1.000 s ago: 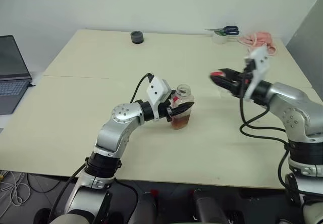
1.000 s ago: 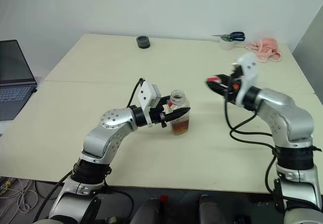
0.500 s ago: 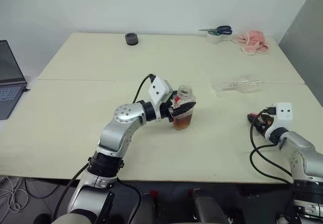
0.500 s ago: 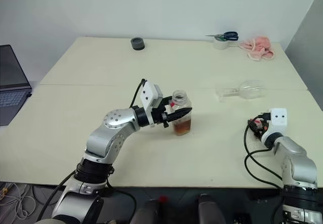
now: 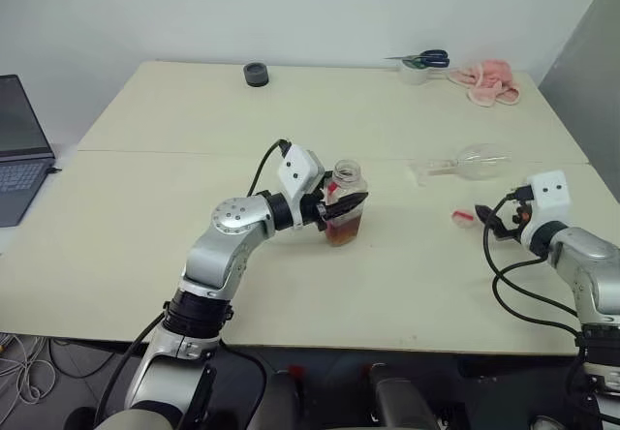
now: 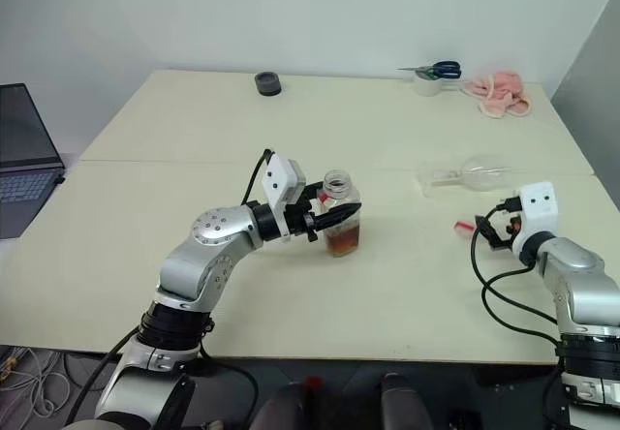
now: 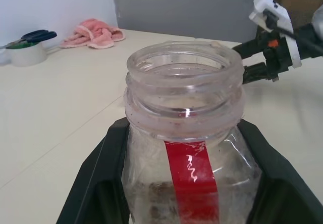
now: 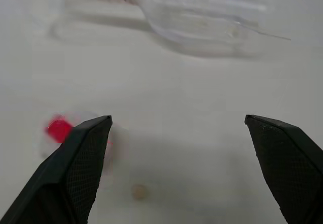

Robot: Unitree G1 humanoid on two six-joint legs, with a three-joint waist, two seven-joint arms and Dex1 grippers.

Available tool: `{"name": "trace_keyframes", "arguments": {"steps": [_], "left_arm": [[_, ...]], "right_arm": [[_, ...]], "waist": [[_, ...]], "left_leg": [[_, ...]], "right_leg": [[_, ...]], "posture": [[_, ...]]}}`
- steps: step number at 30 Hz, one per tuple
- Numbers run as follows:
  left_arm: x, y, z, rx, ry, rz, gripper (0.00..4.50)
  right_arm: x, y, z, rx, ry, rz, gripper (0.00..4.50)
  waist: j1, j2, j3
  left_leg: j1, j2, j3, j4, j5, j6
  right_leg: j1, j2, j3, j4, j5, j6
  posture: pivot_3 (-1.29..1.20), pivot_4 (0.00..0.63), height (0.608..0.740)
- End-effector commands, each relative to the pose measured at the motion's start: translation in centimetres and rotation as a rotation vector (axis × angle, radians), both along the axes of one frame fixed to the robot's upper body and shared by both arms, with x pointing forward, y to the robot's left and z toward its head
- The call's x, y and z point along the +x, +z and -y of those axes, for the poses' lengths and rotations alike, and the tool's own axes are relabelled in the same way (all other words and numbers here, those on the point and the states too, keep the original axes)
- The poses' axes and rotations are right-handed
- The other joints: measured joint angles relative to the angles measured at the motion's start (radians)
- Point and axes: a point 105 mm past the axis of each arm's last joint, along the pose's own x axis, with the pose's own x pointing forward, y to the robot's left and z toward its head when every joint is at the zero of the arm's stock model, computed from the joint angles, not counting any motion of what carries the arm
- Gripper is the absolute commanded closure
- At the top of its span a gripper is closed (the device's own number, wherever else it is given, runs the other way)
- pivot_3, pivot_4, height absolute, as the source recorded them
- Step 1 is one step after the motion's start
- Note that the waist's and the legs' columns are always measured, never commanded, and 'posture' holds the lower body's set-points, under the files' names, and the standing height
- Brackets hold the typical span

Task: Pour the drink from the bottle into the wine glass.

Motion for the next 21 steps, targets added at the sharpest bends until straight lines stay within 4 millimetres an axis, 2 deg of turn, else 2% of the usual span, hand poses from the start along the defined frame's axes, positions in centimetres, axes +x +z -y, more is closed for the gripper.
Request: {"name": "trace_keyframes", "arguments": {"steps": [1,6,8,10,12,15,18,21], "left_arm": [[-0.3,1.9,-0.1,-0.025,-0.001,0.079,2.35],[0.2,2.0,-1.0,-0.025,0.05,0.084,2.35],[1.4,2.7,-2.9,-0.052,0.15,0.087,2.35],[3.0,3.2,-5.6,-0.065,0.296,0.102,2.35],[4.4,3.5,-8.2,-0.073,0.436,0.116,2.35],[6.0,3.8,-12.0,-0.073,0.627,0.138,2.35],[7.1,4.0,-14.8,-0.095,0.764,0.144,2.35],[8.0,3.9,-17.1,-0.112,0.876,0.152,2.35]], "right_arm": [[0.6,1.9,-0.3,-0.002,0.017,0.081,0.0],[0.7,5.6,-4.1,0.079,0.18,0.196,0.0],[0.2,8.5,-7.8,0.117,0.355,0.249,0.0],[-1.4,10.5,-12.1,0.131,0.586,0.25,0.0],[-2.9,11.1,-15.2,0.112,0.745,0.218,0.0],[-4.1,11.5,-18.9,0.099,0.894,0.194,0.0],[-5.1,11.4,-22.0,0.119,1.007,0.169,0.0],[-5.1,11.0,-24.7,0.129,1.056,0.171,0.0]], "waist": [[-0.002,0.0,0.0],[-0.006,0.0,0.0],[-0.008,0.001,0.0],[-0.018,0.001,0.001],[-0.018,0.001,0.001],[-0.017,0.001,0.001],[-0.012,0.001,0.001],[-0.004,0.001,0.001]], "left_leg": [[0.0,0.0,0.0,0.0,0.0,0.0],[0.0,0.0,0.0,0.0,0.0,0.0],[0.0,0.0,0.0,0.0,0.0,0.0],[0.0,0.001,0.0,0.0,0.0,0.0],[0.001,0.002,-0.003,0.0,0.0,0.0],[0.0,0.002,-0.007,0.0,0.0,0.0],[-0.001,0.001,-0.008,0.0,0.0,0.0],[-0.002,0.0,-0.008,0.0,0.0,0.0]], "right_leg": [[0.0,0.0,0.0,0.0,0.0,0.0],[0.0,0.0,0.0,0.0,0.0,0.0],[0.0,0.0,0.0,0.001,0.0,0.0],[0.0,0.0,0.0,0.001,0.0,0.0],[0.0,0.002,-0.001,0.001,0.0,0.0],[0.0,0.003,-0.005,0.001,-0.003,0.004],[0.0,0.002,-0.005,0.0,-0.002,0.003],[-0.001,0.0,-0.006,-0.001,0.0,-0.001]], "posture": [[0.0,0.15,0.74],[0.0,0.15,0.74],[0.0,0.15,0.74],[0.0,0.15,0.74],[0.0,0.15,0.74],[0.0,0.15,0.74],[0.0,0.15,0.74],[0.0,0.15,0.74]]}}
